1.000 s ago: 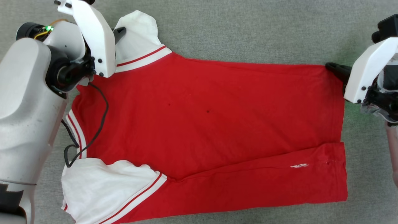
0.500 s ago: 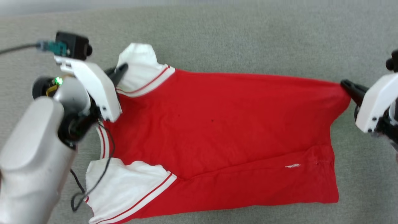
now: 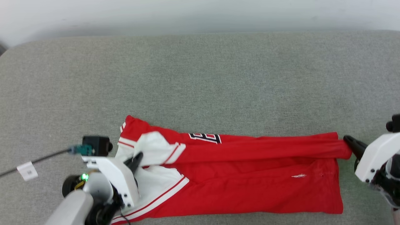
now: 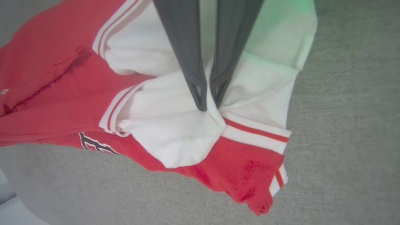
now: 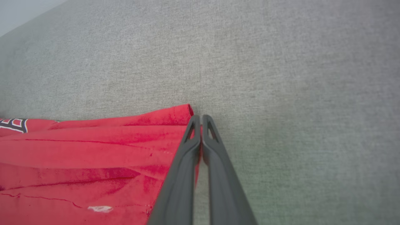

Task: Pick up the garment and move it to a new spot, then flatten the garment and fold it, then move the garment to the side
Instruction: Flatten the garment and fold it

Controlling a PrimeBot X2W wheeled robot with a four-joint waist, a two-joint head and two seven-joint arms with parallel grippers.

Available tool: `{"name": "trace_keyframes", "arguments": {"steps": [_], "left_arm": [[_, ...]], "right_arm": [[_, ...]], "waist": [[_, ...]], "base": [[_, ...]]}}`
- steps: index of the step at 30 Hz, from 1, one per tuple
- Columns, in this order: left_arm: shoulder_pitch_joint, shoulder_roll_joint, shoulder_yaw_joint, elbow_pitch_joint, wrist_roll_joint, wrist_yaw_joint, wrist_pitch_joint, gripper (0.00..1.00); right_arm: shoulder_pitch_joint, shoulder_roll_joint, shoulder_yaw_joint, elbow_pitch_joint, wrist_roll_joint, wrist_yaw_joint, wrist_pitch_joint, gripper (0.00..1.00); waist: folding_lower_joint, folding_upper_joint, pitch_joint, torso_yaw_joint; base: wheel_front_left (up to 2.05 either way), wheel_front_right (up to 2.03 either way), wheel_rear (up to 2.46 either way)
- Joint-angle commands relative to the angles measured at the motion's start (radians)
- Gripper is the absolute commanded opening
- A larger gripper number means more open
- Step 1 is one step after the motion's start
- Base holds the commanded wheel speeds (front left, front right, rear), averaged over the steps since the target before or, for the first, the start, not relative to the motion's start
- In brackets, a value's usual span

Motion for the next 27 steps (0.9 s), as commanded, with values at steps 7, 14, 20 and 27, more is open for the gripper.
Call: {"name": "trace_keyframes", "arguments": {"steps": [7,14,20,27], "left_arm": [[0.13,-0.025,-0.016,0.007,-0.011,0.026,-0.047,0.15],[0.242,-0.046,0.004,0.028,-0.034,0.043,-0.119,1.0],[0.265,-0.064,0.012,0.004,-0.008,0.051,-0.209,1.0],[0.251,-0.075,0.028,-0.048,0.059,0.064,-0.357,1.0]], "right_arm": [[0.096,0.003,-0.012,0.032,0.018,-0.001,-0.096,0.0],[0.204,0.011,0.036,0.005,0.019,-0.001,-0.185,1.0],[0.262,0.004,0.053,-0.051,0.008,-0.001,-0.225,1.0],[0.312,-0.002,0.003,-0.164,-0.009,-0.001,-0.172,1.0]], "waist": [[0.0001,0.0,-0.036,0.006],[0.0001,0.0,-0.097,-0.015],[0.0001,0.0,-0.135,-0.023],[0.0001,0.0,-0.183,-0.033]], "base": [[0.0,0.0,0.0],[0.0,0.0,0.0],[0.0,0.0,0.0],[0.0,0.0,0.0]]}}
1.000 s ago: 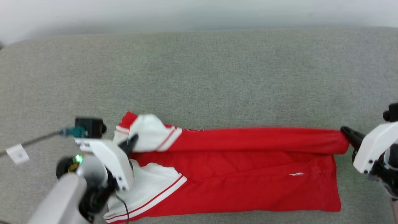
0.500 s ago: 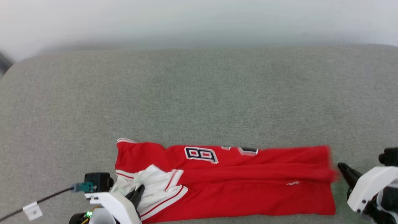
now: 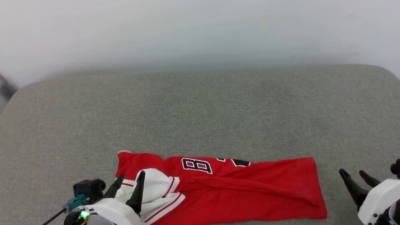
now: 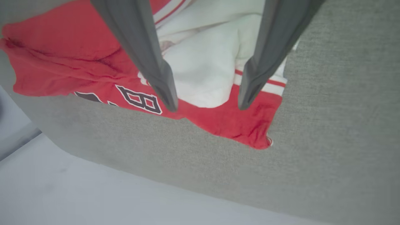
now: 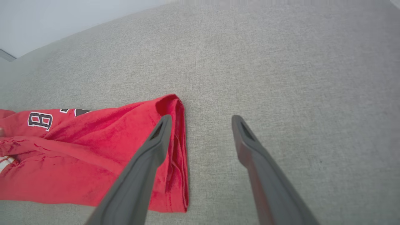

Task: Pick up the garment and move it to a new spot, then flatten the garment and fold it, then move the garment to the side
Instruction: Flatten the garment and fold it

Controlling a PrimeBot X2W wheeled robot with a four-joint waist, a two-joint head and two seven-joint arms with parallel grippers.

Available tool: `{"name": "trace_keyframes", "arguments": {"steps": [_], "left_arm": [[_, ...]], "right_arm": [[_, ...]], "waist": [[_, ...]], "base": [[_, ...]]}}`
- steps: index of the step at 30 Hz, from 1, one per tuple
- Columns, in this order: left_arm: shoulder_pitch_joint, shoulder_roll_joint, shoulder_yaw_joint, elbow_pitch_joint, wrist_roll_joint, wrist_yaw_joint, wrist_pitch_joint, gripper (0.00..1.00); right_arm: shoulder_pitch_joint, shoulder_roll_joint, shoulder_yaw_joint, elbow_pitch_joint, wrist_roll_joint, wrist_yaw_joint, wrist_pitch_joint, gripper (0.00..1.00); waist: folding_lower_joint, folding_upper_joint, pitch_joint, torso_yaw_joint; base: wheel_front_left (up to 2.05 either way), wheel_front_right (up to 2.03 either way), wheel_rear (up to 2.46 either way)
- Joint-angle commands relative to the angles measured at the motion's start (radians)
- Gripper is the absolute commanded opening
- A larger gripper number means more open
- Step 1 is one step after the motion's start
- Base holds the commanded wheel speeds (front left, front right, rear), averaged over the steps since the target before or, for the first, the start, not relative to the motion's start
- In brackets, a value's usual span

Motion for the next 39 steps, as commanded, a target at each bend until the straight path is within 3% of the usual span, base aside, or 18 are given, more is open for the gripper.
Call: {"name": "trace_keyframes", "arguments": {"steps": [1,6,13,19,28,29,30,31,32,39], "left_arm": [[-0.014,-0.002,0.008,-0.014,0.016,0.006,-0.029,1.0],[-0.038,0.006,0.027,-0.066,0.089,0.033,-0.136,1.0],[-0.071,-0.01,0.068,-0.151,0.181,0.076,-0.186,1.0],[-0.099,-0.028,0.094,-0.195,0.237,0.068,-0.192,1.0],[-0.105,-0.049,0.116,-0.204,0.276,0.042,-0.194,1.0],[-0.103,-0.051,0.119,-0.202,0.278,0.041,-0.194,1.0],[-0.1,-0.053,0.122,-0.198,0.277,0.039,-0.194,1.0],[-0.097,-0.055,0.125,-0.196,0.278,0.038,-0.194,1.0],[-0.093,-0.057,0.128,-0.194,0.281,0.036,-0.194,1.0],[-0.064,-0.057,0.138,-0.167,0.29,0.037,-0.194,1.0]], "right_arm": [[0.013,-0.003,-0.018,-0.021,-0.006,0.0,0.021,1.0],[0.023,-0.008,-0.087,-0.078,-0.01,0.0,0.18,1.0],[0.006,0.01,-0.132,-0.133,-0.028,0.0,0.421,1.0],[-0.04,0.048,-0.106,-0.091,-0.029,0.0,0.471,1.0],[-0.095,0.077,-0.031,0.068,0.017,0.0,0.506,1.0],[-0.093,0.084,-0.024,0.078,0.026,0.0,0.514,0.68],[-0.094,0.083,-0.012,0.081,0.031,0.0,0.517,0.44],[-0.095,0.081,-0.007,0.082,0.036,0.0,0.517,0.09],[-0.097,0.078,-0.001,0.082,0.041,0.0,0.518,0.0],[-0.12,0.033,0.016,0.024,0.061,0.0,0.496,0.0]], "waist": [[0.0002,0.0,-0.012,-0.003],[0.0002,0.0,-0.028,0.007],[0.0002,0.0,0.01,0.048],[0.0002,0.0,0.071,0.087],[0.0002,0.0,0.131,0.126],[0.0002,0.0,0.132,0.127],[0.0002,0.0,0.132,0.128],[0.0002,0.0,0.132,0.127],[0.0002,0.0,0.13,0.125],[0.0002,0.0,0.088,0.096]], "base": [[0.0,0.0,0.0],[0.0,0.0,0.0],[0.0,0.0,0.0],[0.0,0.0,0.0],[0.0,0.0,0.0],[0.0,0.0,0.0],[0.0,0.0,0.0],[0.0,0.0,0.0],[0.0,0.0,0.0],[0.0,0.0,0.0]]}}
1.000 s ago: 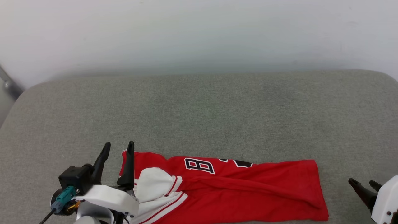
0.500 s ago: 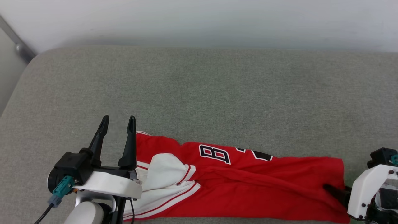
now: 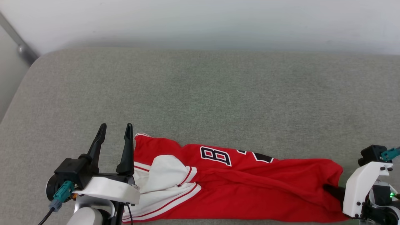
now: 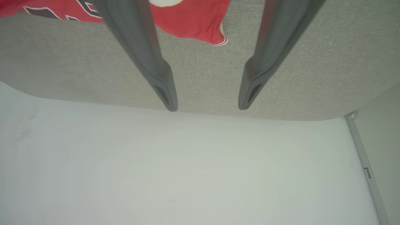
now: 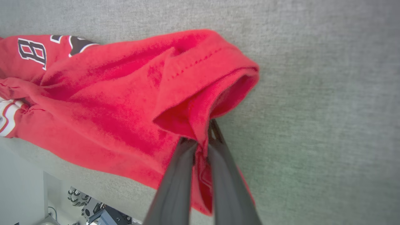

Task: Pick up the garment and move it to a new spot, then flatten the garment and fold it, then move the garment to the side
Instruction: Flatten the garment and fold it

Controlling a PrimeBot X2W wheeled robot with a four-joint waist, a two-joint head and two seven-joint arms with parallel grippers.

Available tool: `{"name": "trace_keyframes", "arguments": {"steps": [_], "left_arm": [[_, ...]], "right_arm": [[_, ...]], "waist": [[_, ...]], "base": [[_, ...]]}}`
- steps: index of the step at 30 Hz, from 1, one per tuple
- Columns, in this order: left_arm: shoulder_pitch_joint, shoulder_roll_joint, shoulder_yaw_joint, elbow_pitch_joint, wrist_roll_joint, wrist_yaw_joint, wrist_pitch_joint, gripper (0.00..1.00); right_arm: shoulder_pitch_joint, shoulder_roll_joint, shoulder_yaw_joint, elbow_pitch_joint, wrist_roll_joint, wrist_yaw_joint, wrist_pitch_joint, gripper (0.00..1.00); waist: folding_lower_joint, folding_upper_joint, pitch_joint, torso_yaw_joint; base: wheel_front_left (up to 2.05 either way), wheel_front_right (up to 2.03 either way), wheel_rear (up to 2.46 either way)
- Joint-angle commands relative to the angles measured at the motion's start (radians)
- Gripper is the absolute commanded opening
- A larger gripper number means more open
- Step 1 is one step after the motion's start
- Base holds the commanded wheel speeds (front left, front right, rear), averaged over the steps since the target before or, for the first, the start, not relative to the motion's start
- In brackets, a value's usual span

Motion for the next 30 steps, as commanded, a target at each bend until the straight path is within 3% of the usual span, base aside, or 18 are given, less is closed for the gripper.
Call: {"name": "trace_keyframes", "arguments": {"steps": [1,9,16,22,26,30], "left_arm": [[0.013,0.001,0.003,0.005,0.007,0.003,-0.007,1.0],[0.034,0.012,0.007,0.006,0.003,0.015,0.0,1.0],[0.044,0.016,0.003,0.001,0.0,0.024,0.009,1.0],[0.053,0.017,0.0,-0.002,-0.005,0.029,0.012,1.0],[0.047,0.018,-0.006,0.0,-0.005,0.029,0.014,1.0],[0.037,0.018,-0.011,0.001,-0.004,0.027,0.018,1.0]], "right_arm": [[-0.01,-0.012,0.006,-0.017,0.002,0.0,-0.006,0.0],[-0.017,-0.048,-0.07,-0.037,-0.001,0.0,-0.004,0.0],[-0.018,-0.049,-0.283,-0.025,-0.049,0.0,0.056,0.0],[-0.05,0.045,-0.415,-0.035,-0.059,0.0,0.185,0.0],[-0.084,0.152,-0.442,-0.057,0.045,0.0,0.284,0.0],[-0.1,0.211,-0.433,-0.063,0.139,0.0,0.338,0.0]], "waist": [[-0.0001,0.0,-0.019,-0.016],[-0.0001,0.0,-0.051,-0.057],[-0.0001,0.0,-0.061,-0.079],[-0.0001,0.0,-0.064,-0.095],[-0.0001,0.0,-0.064,-0.097],[-0.0001,0.0,-0.062,-0.095]], "base": [[0.0,0.0,0.0],[0.0,0.0,0.0],[0.0,0.0,0.0],[0.0,0.0,0.0],[0.0,0.0,0.0],[0.0,0.0,0.0]]}}
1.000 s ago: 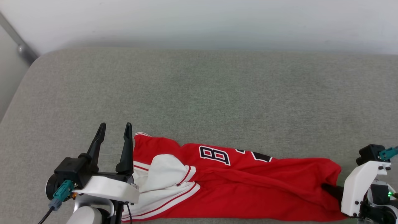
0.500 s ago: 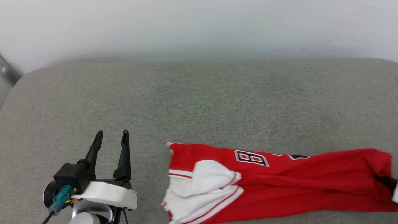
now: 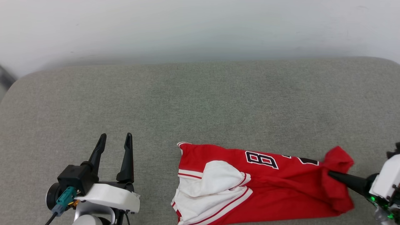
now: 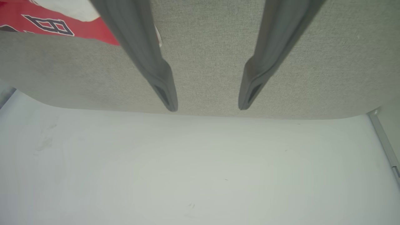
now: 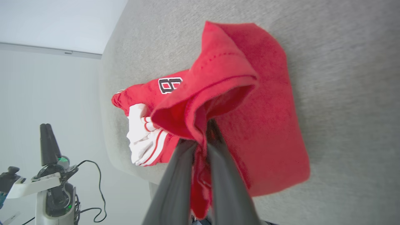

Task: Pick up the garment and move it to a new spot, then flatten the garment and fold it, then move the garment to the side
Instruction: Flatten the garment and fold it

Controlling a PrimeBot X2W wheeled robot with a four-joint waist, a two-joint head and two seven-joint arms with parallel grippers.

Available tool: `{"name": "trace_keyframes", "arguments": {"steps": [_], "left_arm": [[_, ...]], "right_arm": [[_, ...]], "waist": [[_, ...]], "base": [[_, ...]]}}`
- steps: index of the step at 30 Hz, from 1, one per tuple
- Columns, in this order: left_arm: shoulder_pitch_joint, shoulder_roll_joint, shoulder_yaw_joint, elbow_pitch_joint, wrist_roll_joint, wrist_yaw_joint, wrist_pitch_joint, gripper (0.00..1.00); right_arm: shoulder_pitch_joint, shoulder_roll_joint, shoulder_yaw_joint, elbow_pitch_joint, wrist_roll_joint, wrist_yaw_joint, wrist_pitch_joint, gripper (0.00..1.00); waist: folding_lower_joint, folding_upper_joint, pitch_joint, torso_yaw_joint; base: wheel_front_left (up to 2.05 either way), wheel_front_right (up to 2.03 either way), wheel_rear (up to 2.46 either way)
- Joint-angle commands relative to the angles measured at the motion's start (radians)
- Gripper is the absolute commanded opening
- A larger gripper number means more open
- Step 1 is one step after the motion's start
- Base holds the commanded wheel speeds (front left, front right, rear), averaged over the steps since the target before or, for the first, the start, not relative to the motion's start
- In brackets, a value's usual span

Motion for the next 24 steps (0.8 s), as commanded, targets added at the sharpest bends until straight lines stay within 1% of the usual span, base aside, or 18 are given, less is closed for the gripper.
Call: {"name": "trace_keyframes", "arguments": {"steps": [1,4,6,9,14,18,20,23,24], "left_arm": [[-0.008,0.003,-0.004,0.001,-0.001,-0.001,0.003,1.0],[-0.021,0.001,-0.011,0.006,-0.001,-0.007,0.006,1.0],[-0.03,-0.004,-0.017,0.011,0.0,-0.011,0.007,1.0],[-0.041,-0.011,-0.026,0.017,0.001,-0.014,0.007,1.0],[-0.062,-0.026,-0.045,0.033,0.002,-0.029,0.004,1.0],[-0.078,-0.035,-0.055,0.045,0.002,-0.037,0.001,1.0],[-0.085,-0.037,-0.057,0.051,0.002,-0.04,-0.001,1.0],[-0.091,-0.041,-0.059,0.059,0.001,-0.045,-0.004,1.0],[-0.092,-0.043,-0.059,0.061,0.002,-0.046,-0.004,1.0]], "right_arm": [[-0.021,0.014,0.006,0.001,0.036,0.0,0.01,0.0],[-0.03,0.033,0.041,0.023,0.14,0.0,0.025,0.0],[-0.041,0.036,0.093,0.058,0.232,0.0,0.012,0.0],[-0.055,0.035,0.199,0.112,0.356,0.0,-0.051,0.0],[-0.079,0.035,0.405,0.165,0.516,0.0,-0.177,0.0],[-0.098,0.035,0.562,0.189,0.587,0.0,-0.256,0.0],[-0.104,0.035,0.631,0.202,0.602,0.0,-0.286,0.0],[-0.113,0.034,0.702,0.218,0.612,0.0,-0.338,0.0],[-0.117,0.034,0.721,0.227,0.598,0.0,-0.358,0.0]], "waist": [[0.0,0.0,0.001,0.003],[0.0,0.0,0.006,0.012],[0.0,0.0,0.01,0.019],[0.0,0.0,0.017,0.032],[0.0,0.0,0.029,0.059],[0.0,0.0,0.041,0.078],[0.0,0.0,0.046,0.086],[0.0,0.0,0.053,0.096],[0.0,0.0,0.056,0.099]], "base": [[0.0,0.0,0.0],[0.0,0.0,0.0],[0.0,0.0,0.0],[0.0,0.0,0.0],[0.0,0.0,0.0],[0.0,0.0,0.0],[0.0,0.0,0.0],[0.0,0.0,0.0],[0.0,0.0,0.0]]}}
